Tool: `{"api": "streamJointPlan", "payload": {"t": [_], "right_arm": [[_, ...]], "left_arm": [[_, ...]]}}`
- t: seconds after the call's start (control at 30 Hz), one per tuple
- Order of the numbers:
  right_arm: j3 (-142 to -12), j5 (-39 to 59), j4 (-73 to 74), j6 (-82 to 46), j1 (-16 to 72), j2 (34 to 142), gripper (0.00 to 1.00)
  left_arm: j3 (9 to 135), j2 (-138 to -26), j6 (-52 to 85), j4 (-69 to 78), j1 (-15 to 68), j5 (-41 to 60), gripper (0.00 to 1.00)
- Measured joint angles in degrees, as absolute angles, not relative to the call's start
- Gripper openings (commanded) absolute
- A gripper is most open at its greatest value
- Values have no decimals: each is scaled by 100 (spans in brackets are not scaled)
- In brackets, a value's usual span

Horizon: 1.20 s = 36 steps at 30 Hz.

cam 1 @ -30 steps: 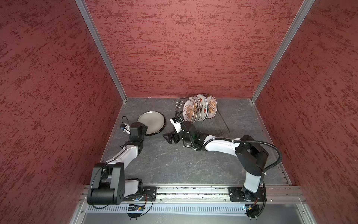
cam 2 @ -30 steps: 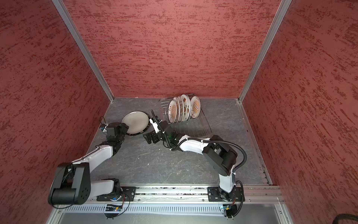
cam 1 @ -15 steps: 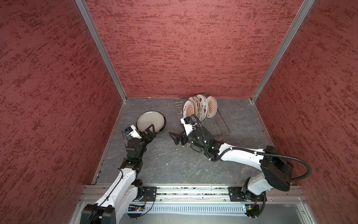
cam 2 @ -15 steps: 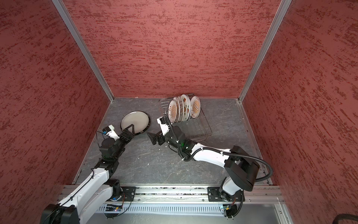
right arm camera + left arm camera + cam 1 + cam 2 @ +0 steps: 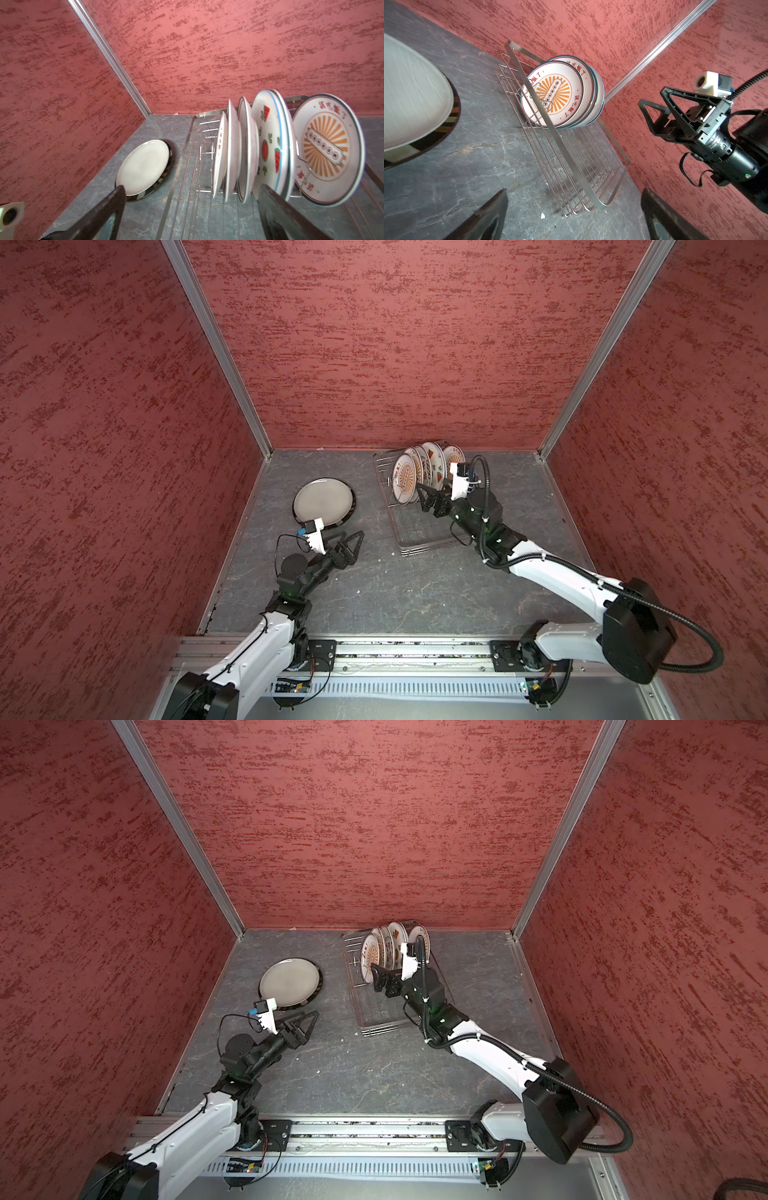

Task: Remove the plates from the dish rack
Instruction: 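Open and withdraw the left gripper while the right gripper reaches toward the rack, then insert the right gripper between the rack plates and close on the watermelon plate rim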

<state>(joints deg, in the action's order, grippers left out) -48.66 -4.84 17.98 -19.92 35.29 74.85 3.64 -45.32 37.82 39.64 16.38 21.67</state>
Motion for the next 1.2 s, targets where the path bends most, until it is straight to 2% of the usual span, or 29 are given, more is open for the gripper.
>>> {"api": "streamJointPlan", "payload": {"t": [0.4,0.6,0.87,1.2], "right_arm": [[-6071,-655,443,-1763,2934,7911,72],[-6635,-657,97,-1680,2722,8659,67],[-7349,-871,-344,-1476,2635,9605,44],[-7701,-1352,-567,-1347,2635,10001,36]], "left_arm": [[366,-4842,3612,4200,2078,2515,99],[410,-4762,3492,4119,2213,2512,99],[412,-4606,3229,4014,2449,2272,99],[423,-4609,3065,3835,2547,1920,99]]}}
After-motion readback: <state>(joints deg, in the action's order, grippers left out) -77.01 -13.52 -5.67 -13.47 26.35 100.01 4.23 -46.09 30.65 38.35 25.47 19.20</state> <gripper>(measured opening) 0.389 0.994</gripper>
